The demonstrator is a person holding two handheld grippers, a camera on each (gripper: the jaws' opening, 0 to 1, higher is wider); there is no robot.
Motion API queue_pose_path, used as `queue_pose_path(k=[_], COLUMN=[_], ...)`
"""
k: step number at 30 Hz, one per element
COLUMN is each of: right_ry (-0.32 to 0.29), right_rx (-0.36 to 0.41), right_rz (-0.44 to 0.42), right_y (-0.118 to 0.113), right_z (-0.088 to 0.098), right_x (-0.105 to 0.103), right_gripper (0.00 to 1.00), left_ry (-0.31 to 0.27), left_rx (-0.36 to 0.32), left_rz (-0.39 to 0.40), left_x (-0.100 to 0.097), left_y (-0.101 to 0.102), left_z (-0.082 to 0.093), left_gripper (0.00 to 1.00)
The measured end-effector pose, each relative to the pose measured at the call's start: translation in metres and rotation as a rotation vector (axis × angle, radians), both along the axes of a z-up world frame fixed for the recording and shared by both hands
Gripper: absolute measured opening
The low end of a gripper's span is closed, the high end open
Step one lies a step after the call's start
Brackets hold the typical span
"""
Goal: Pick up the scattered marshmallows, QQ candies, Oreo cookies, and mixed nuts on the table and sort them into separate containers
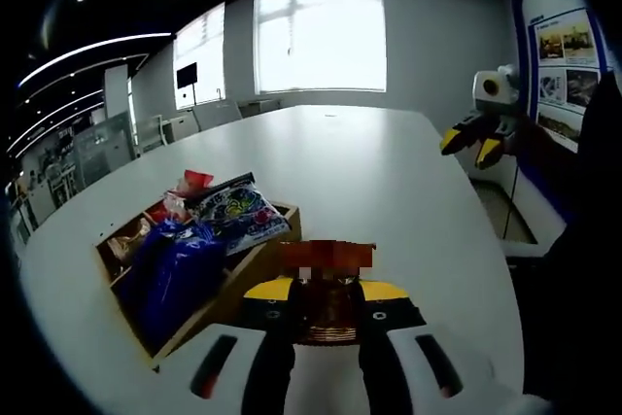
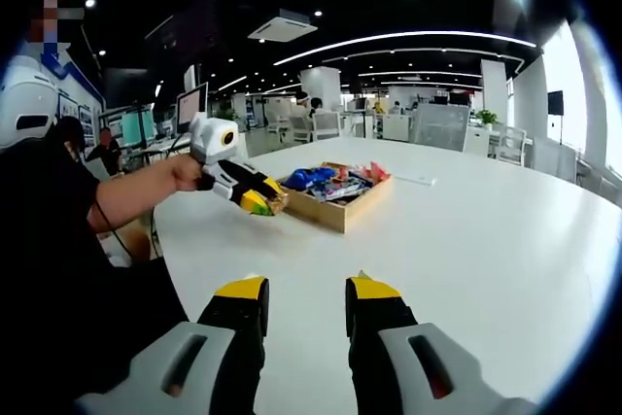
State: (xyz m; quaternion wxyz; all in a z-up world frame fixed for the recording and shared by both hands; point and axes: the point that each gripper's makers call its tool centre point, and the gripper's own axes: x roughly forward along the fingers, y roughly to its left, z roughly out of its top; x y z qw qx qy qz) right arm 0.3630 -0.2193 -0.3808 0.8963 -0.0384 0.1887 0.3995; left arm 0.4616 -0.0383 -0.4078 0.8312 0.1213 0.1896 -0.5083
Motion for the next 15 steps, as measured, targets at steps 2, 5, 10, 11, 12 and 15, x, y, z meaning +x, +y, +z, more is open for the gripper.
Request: queue_pose_path(k=[2,5,10,11,12,15], right_ry=[0.0,-0.003,-0.003,-0.004,-0.004,-0.002], right_rx=[0.002,0.003,0.004,0.005,0.005,0.005], right_rz=[0.001,0.003,0.006,0.007,0.007,0.008], right_y=[0.001,0.002,0.003,0.004,0.004,0.004], right_z=[0.0,0.001,0.001,0.002,0.002,0.001], right_x=[0.0,0.0,-0.001,-0.001,-0.001,-0.002], right_gripper=[0.28,0.28,0.28,0.28,0.28,0.28], left_ry=[-0.006,-0.015,-0.029,-0.033,-0.034,-0.036], left_rx=[-0.007,-0.017,-0.029,-0.034,-0.036,-0.044], left_rz=[-0.002,0.001,0.009,0.011,0.013,0.018], left_x=[-0.001,0.0,0.003,0.005,0.006,0.01], left_y=[0.003,0.006,0.013,0.015,0.017,0.021], left_z=[0.006,0.013,0.024,0.028,0.03,0.035], left_gripper=[0.27,0.27,0.27,0.27,0.27,0.27])
